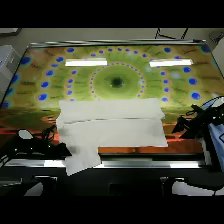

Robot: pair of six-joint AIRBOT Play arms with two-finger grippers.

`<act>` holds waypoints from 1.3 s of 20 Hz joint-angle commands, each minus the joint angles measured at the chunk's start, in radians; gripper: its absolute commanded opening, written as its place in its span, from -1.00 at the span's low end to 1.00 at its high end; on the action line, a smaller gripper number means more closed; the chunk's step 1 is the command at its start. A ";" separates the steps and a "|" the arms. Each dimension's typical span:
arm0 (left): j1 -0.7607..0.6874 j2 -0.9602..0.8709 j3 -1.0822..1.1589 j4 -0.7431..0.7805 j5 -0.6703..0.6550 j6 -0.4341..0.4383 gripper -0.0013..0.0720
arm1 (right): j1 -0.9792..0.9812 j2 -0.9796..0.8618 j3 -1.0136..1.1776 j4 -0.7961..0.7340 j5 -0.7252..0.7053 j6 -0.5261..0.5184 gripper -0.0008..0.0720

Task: Fold the clothes and pants, and hang the long-sleeved shirts on hangers.

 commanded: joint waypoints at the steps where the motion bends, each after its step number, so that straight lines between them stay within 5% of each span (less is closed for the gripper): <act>1: -0.051 0.002 -0.002 -0.005 0.026 -0.062 -0.92 | -0.001 0.001 -0.038 -0.001 -0.036 -0.002 0.46; 11: 0.030 0.036 0.026 0.024 -0.005 -0.061 -0.91 | 0.008 0.000 -0.314 0.195 -0.248 -0.106 0.44; 14: 0.030 0.037 0.055 0.039 -0.009 -0.061 -0.91 | 0.081 0.001 -0.315 0.162 -0.270 -0.097 -0.88; 20: 0.030 0.027 0.380 0.146 0.008 -0.099 -0.92 | 0.106 0.029 0.005 0.202 -0.229 -0.006 -0.89; 22: 0.026 -0.053 0.509 0.145 0.111 -0.161 -0.92 | 0.161 0.004 0.121 0.192 -0.283 0.015 -0.89; 26: 0.021 -0.314 0.783 0.100 0.099 -0.171 -0.92 | 0.213 -0.158 0.309 0.182 -0.361 0.139 -0.89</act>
